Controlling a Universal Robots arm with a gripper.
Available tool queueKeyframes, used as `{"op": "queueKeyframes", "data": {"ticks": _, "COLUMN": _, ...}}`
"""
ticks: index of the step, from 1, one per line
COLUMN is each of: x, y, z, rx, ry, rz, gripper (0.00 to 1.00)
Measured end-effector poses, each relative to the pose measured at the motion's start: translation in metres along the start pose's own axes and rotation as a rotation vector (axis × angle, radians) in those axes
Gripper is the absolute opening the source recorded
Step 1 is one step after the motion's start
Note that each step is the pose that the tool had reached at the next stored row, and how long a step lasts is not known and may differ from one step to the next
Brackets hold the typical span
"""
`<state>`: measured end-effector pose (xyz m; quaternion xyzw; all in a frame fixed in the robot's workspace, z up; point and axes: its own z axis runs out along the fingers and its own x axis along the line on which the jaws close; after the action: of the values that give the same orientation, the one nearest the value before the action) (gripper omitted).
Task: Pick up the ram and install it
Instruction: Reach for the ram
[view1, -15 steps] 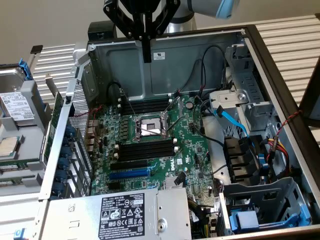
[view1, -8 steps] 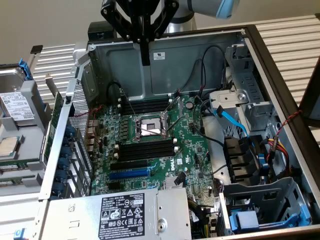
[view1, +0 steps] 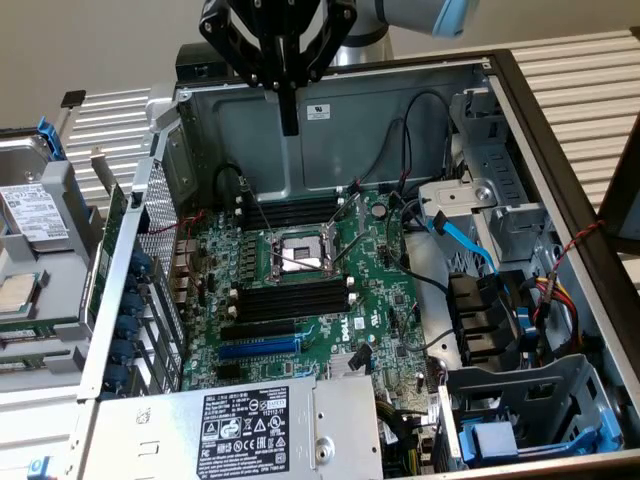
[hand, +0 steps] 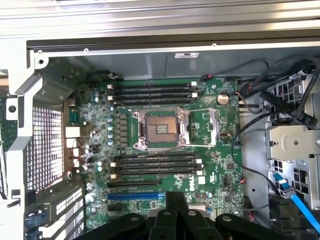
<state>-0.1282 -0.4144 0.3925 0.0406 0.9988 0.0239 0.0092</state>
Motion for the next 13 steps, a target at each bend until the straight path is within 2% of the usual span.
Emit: {"op": "queueKeyframes", "data": {"ticks": 13, "x": 0.011, "y": -0.0228, "z": -0.0012, "rx": 0.0001, "ry": 0.0021, "rz": 0.000, "gripper": 0.11}}
